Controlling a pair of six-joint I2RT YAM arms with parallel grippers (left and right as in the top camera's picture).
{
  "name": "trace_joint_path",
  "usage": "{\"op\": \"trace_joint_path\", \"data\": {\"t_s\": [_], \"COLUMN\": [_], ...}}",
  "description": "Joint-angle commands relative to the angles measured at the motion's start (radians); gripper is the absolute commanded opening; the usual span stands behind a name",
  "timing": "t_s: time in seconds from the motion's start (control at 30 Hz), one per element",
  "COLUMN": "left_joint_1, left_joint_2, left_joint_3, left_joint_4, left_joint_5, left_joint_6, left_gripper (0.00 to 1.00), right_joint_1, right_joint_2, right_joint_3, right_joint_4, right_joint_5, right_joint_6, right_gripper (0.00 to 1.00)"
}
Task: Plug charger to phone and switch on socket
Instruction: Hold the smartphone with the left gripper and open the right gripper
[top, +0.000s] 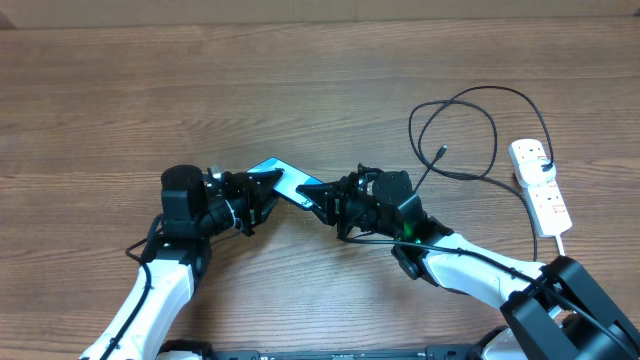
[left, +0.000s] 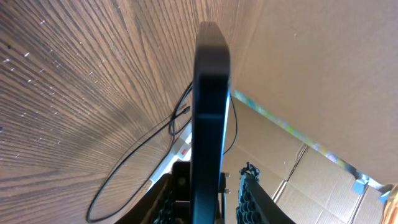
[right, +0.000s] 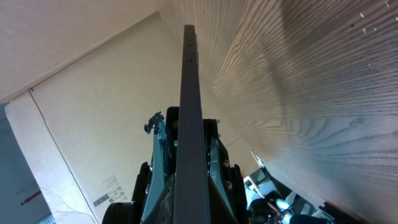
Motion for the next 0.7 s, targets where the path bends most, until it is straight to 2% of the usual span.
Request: {"op": "trace_joint_path", "data": {"t_s": [0.0, 0.1, 0.53, 0.67], "left_joint_1": [0.002, 0.002, 0.002, 0.002], "left_joint_2": [0.008, 0.008, 0.008, 0.008], "left_joint_3": [-0.006, -0.006, -0.006, -0.006], "left_joint_4": [0.004, 0.004, 0.004, 0.002], "left_joint_5": [-0.011, -0.011, -0.011, -0.012], "left_joint_6": [0.013, 0.013, 0.012, 0.013], "left_gripper": [0.28, 0.28, 0.1, 0.04], "right_joint_1": [0.01, 0.024, 0.029, 0.029], "right_joint_2": [-0.008, -0.008, -0.008, -0.008], "right_joint_3": [0.01, 0.01, 0.01, 0.01], "right_joint_4": [0.023, 0.037, 0.044, 0.044], "right_joint_5": [-0.017, -0.02, -0.02, -0.024], "right_joint_6": [0.014, 0.014, 0.01, 0.01], "right_gripper": [0.04, 0.04, 0.04, 0.1]}}
